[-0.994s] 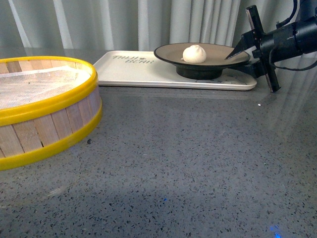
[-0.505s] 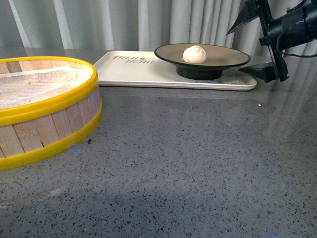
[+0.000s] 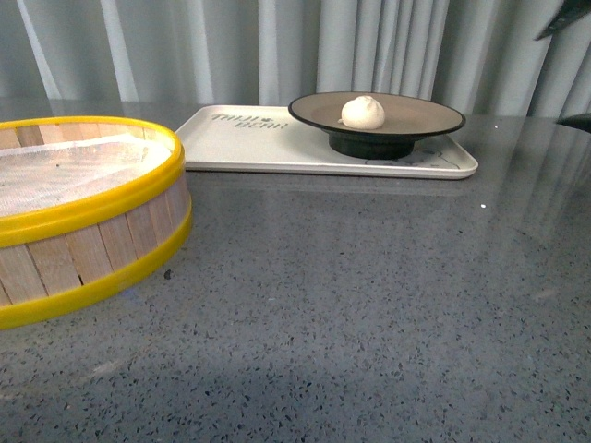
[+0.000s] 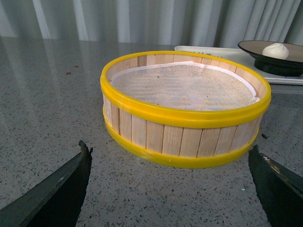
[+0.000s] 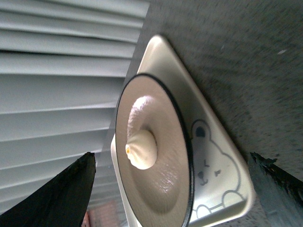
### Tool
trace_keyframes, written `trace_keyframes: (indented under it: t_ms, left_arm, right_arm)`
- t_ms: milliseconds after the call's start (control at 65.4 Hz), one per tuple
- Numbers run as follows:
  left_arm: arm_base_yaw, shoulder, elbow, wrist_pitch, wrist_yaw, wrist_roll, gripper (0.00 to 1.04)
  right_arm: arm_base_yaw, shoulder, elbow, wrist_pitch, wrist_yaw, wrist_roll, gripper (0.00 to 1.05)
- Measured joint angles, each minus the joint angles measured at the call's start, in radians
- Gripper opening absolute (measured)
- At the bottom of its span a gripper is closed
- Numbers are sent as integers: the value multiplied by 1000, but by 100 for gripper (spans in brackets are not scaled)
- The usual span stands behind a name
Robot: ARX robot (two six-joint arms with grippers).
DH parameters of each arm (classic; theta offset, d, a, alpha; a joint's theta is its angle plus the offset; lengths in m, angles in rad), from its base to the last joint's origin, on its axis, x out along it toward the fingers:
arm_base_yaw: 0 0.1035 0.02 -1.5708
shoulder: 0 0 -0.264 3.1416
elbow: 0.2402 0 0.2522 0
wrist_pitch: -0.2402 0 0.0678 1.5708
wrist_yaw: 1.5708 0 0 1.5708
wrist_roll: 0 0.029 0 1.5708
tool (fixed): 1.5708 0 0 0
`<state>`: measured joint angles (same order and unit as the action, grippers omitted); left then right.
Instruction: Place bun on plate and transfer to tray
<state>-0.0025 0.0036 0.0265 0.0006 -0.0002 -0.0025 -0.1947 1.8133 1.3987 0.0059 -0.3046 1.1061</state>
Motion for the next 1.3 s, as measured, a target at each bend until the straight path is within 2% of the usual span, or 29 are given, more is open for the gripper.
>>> trace_keyframes:
  t_ms: [46,122,184,260,367,398,444,489,535,704,887,1254,1300]
  left_arm:
    - [0,0,0,0,0,0,98]
    - [0,0,0,0,0,0,98]
    - [0,0,0,0,0,0,98]
    - [0,0,0,0,0,0,98]
    - [0,0,0,0,0,0,98]
    - [0,0,0,0,0,0,98]
    - [0,0,0,0,-1,0,98]
    - [0,0,0,0,0,0,98]
    - [0,0,0,0,0,0,98]
    - [0,0,0,0,-2,0,98]
    - [0,0,0,0,0,0,98]
    - [0,0,0,0,0,0,98]
    - [0,0,0,0,0,0,98]
  right_arm:
    - [-51,-56,-70,39,48,-51,96]
    - [-205,-258,-299,183,206,-269,96]
    - [-292,-387,-420,258,233,-422,96]
    - [-354,-497,-517,370,260,-602,96]
    - [-372,-584,-638,507,230,-864,96]
    - [-377,-597,-666,518,181,-908,95]
    - [-381,-632,-718,509,-7,-988,87]
    - [-357,-692,-803,512,-147,-1033,77]
    - [-319,-757,-878,513,-161,-1056,69]
    - [-109,-991,-1112,525,8,-1094,35]
    - [-24,-1093,-1210,515,103,-1100,3]
    - [84,-1274,-1315,439,201,-1103,2]
    - [126,-1299,-1323,422,267,-1103,2]
